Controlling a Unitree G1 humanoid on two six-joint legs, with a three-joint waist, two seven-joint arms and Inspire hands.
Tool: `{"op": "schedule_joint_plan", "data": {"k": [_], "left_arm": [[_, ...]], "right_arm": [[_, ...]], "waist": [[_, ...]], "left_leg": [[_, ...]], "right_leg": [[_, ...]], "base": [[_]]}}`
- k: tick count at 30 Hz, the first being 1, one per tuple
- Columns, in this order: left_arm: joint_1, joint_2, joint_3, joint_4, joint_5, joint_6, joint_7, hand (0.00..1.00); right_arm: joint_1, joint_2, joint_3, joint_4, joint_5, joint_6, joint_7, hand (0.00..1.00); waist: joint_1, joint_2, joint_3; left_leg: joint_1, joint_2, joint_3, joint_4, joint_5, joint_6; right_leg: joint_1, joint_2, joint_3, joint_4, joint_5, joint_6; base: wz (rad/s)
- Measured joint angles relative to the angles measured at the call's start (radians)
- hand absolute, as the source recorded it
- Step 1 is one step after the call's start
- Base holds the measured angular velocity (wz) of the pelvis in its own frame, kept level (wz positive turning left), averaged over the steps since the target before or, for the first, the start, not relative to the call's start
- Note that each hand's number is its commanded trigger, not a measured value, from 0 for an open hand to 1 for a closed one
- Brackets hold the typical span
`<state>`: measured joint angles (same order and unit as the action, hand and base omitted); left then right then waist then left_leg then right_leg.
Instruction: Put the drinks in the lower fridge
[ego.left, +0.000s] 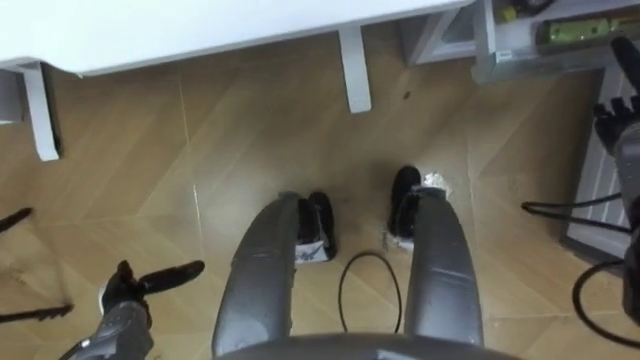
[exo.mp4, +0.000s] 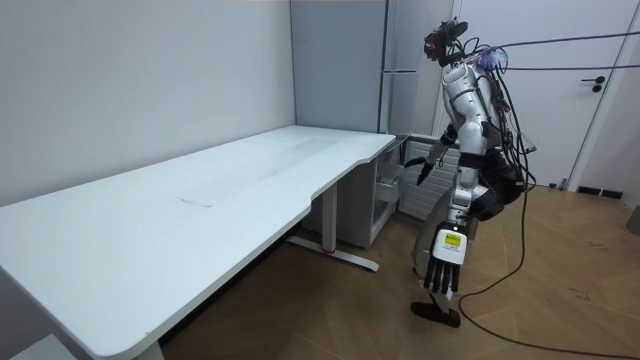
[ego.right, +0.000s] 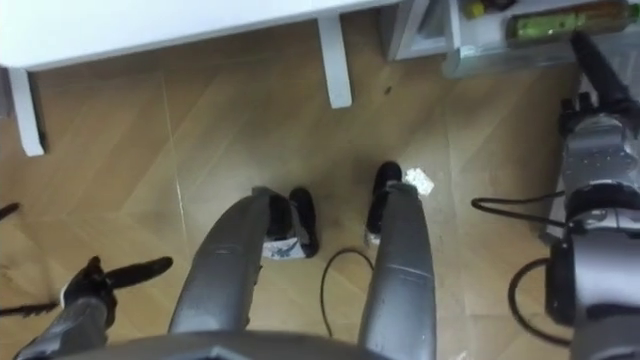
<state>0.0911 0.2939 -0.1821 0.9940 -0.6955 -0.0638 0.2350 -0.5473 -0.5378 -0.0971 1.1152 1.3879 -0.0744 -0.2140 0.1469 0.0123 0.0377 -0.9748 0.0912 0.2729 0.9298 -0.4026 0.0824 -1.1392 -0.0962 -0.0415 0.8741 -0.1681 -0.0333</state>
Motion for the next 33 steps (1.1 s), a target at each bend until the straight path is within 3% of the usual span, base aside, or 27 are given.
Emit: {"op": "schedule_joint_plan", "data": {"k": [4,8,24,30,33], "left_arm": [[0.003,0.014,0.0,-0.001,0.001,0.006,0.0,0.0],[0.004,0.014,-0.001,-0.003,0.0,0.011,-0.001,0.0],[0.017,0.024,-0.009,-0.006,-0.001,0.019,-0.008,0.0],[0.068,0.056,-0.009,-0.06,0.0,0.04,-0.032,0.0],[0.092,0.081,-0.016,-0.094,-0.001,0.045,-0.033,0.0]], "right_arm": [[-0.042,-0.033,0.04,-0.037,-0.018,0.0,-0.001,0.0],[-0.061,-0.042,0.077,-0.041,-0.019,0.001,-0.001,0.0],[-0.061,-0.05,0.124,-0.095,0.058,-0.031,-0.02,0.0],[-0.061,-0.049,0.166,-0.095,0.118,-0.064,-0.058,0.0],[-0.062,-0.049,0.173,-0.095,0.153,-0.093,-0.086,0.0]], "waist": [[-0.004,0.002,-0.0002],[-0.007,0.002,-0.0001],[-0.004,-0.003,0.0026],[0.018,-0.005,0.0037],[0.032,-0.005,0.0035]], "left_leg": [[-0.029,-0.001,-0.002,0.037,-0.018,-0.007],[-0.042,0.0,-0.002,0.06,-0.028,-0.014],[-0.093,0.001,-0.015,0.077,-0.022,-0.025],[-0.107,0.001,-0.035,0.074,-0.012,-0.038],[-0.123,0.0,-0.055,0.068,0.0,-0.048]], "right_leg": [[-0.039,-0.026,-0.02,0.058,-0.032,-0.016],[-0.06,-0.031,-0.02,0.093,-0.049,-0.025],[-0.106,-0.061,-0.056,0.115,-0.051,-0.047],[-0.103,-0.062,-0.071,0.106,-0.047,-0.057],[-0.1,-0.078,-0.106,0.094,-0.048,-0.06]], "base": [[0.07],[0.03],[0.02],[0.04],[0.13]]}}
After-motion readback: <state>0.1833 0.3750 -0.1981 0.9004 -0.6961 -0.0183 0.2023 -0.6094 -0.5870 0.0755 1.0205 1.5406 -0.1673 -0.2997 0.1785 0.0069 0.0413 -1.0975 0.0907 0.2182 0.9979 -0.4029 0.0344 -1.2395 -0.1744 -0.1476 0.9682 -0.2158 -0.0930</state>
